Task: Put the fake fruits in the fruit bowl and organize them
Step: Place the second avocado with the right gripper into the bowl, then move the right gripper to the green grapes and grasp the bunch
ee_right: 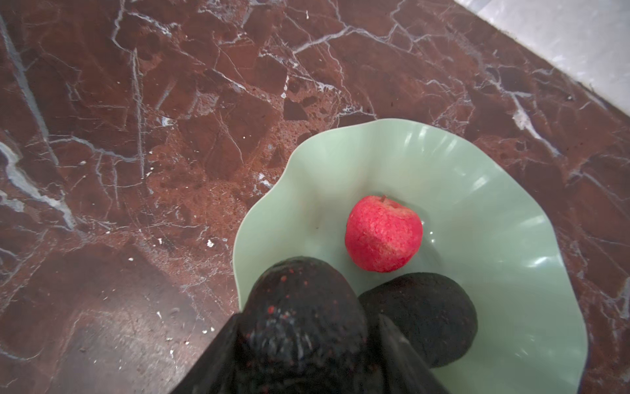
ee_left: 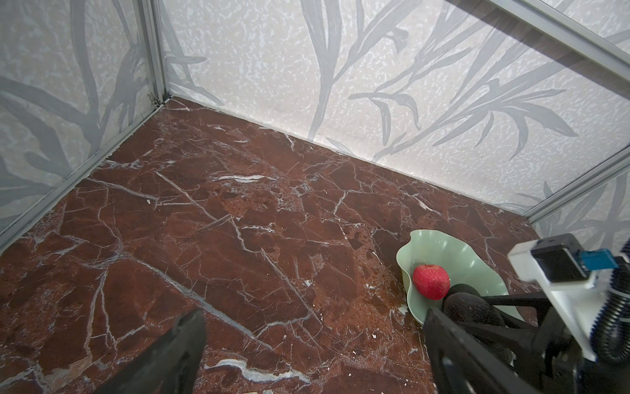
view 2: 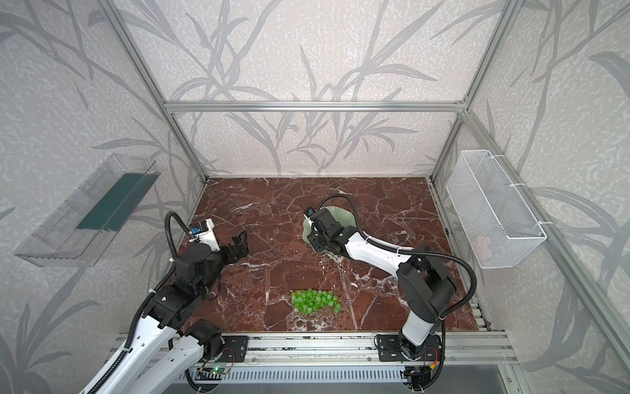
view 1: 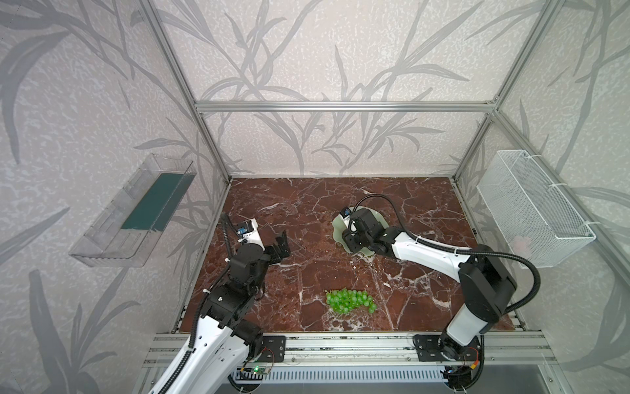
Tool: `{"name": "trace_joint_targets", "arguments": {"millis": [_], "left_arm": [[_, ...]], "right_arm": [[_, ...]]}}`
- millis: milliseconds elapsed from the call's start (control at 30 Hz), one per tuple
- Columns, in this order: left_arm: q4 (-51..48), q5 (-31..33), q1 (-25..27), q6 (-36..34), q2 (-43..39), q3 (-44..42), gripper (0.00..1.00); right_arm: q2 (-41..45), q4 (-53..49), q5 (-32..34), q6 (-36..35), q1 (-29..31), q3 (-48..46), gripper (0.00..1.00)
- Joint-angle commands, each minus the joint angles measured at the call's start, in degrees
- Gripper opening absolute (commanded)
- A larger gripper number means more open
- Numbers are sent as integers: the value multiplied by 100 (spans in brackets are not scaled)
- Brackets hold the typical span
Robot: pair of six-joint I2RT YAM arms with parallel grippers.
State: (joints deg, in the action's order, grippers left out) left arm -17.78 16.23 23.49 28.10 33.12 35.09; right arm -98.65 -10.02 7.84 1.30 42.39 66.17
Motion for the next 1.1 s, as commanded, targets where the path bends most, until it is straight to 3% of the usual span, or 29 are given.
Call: {"name": "trace_joint_targets", "arguments": {"millis": [0,167,433,633,833,1067], "left_arm": [[-129,135,-28,54,-74,-44,99],[-142,180,-28,13,-79,-46,99],[-169,247,-36,0,-120,-50,99],[-139,275,-39,-14,-158,-64,99],[-63,317,-37,-23,-148,-88,99],[73,346,-55,-42,-91,-108,99]], "right_arm": [[-301,398,-121,-54,-146,250,43],[-673,477,-163,-17,-257,368,46],[-686,454,-322,62,-314,381,62],[225,452,-405,151,-318,41,75],[1617,711,-1111,304,-188,-1066,83],[2987,1458,-1619,-90,1026,-2843,90]]}}
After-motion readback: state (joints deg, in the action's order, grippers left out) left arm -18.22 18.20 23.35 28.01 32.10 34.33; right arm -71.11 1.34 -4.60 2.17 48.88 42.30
